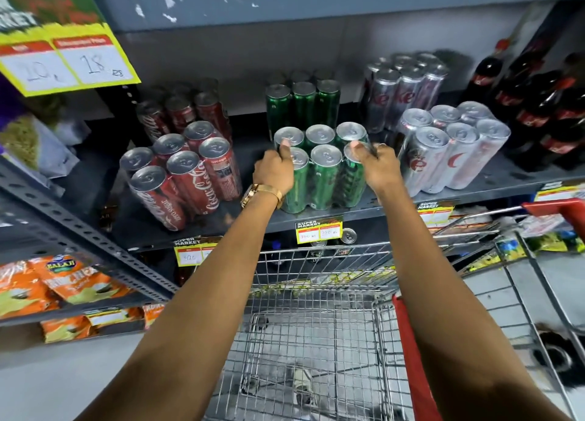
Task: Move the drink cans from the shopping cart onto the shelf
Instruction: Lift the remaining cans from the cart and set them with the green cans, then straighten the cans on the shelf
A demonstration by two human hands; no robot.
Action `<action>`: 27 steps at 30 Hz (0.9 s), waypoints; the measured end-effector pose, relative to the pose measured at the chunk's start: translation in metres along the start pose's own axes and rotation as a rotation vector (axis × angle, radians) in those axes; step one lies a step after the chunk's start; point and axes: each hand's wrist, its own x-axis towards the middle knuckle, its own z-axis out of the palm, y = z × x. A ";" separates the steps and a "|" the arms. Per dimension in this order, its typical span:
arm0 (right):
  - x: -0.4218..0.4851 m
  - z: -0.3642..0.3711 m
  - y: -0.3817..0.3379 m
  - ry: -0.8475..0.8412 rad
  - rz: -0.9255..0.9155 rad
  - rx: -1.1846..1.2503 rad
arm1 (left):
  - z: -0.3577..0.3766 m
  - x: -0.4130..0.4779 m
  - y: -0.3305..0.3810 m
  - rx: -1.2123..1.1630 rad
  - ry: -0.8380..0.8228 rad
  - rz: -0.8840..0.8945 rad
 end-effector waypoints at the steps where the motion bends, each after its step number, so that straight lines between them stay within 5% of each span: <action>1: 0.001 0.000 0.002 -0.002 -0.005 -0.002 | 0.001 -0.001 -0.001 -0.001 -0.002 -0.001; 18: 0.000 -0.006 -0.008 -0.002 -0.037 -0.195 | -0.006 -0.009 0.002 -0.064 -0.056 0.004; 23: -0.041 0.016 -0.025 0.252 -0.448 -0.417 | -0.031 -0.036 -0.023 -0.046 0.101 0.266; 27: -0.065 0.071 -0.060 0.063 -0.709 -0.287 | -0.080 -0.056 -0.060 -0.030 0.334 0.496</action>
